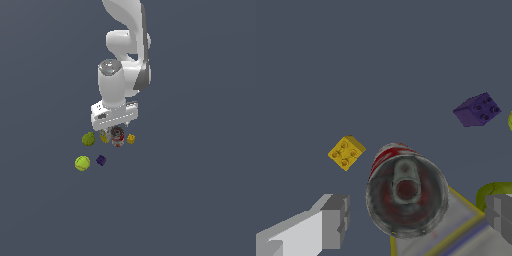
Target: Pick up a designated object from a clutter of objects.
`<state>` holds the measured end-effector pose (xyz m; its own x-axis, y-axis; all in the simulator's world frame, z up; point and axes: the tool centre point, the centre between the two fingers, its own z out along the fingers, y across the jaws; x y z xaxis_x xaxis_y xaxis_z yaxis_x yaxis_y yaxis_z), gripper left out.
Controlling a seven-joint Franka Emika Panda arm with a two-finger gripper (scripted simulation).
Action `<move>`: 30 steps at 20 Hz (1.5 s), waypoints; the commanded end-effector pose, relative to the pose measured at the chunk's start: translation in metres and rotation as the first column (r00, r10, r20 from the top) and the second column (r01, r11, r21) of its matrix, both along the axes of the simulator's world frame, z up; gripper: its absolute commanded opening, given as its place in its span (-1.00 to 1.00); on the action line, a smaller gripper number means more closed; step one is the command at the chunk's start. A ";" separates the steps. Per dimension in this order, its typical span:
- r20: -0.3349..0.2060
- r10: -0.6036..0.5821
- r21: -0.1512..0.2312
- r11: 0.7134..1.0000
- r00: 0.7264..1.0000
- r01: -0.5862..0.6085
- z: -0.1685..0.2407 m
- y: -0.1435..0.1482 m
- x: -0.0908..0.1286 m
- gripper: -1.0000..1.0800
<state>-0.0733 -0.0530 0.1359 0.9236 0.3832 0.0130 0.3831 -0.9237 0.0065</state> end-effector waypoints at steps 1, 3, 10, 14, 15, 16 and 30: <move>-0.014 0.005 0.001 1.000 1.000 -0.005 -0.008 -0.002 -0.007 0.92; 0.004 0.007 -0.001 1.000 1.000 -0.007 0.000 0.000 0.000 0.92; -0.001 0.007 -0.001 1.000 1.000 -0.007 -0.015 -0.001 -0.003 0.92; -0.007 0.006 0.000 1.000 1.000 -0.006 -0.036 -0.001 -0.006 0.92; -0.009 0.006 0.000 1.000 1.000 -0.006 -0.041 -0.001 -0.006 0.92; -0.010 0.006 0.000 1.000 1.000 -0.006 -0.045 -0.001 -0.007 0.92; -0.014 0.006 0.001 1.000 1.000 -0.006 -0.058 -0.002 -0.008 -1.00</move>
<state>-0.0813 -0.0554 0.0788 0.9217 0.3879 0.0015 0.3879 -0.9217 0.0013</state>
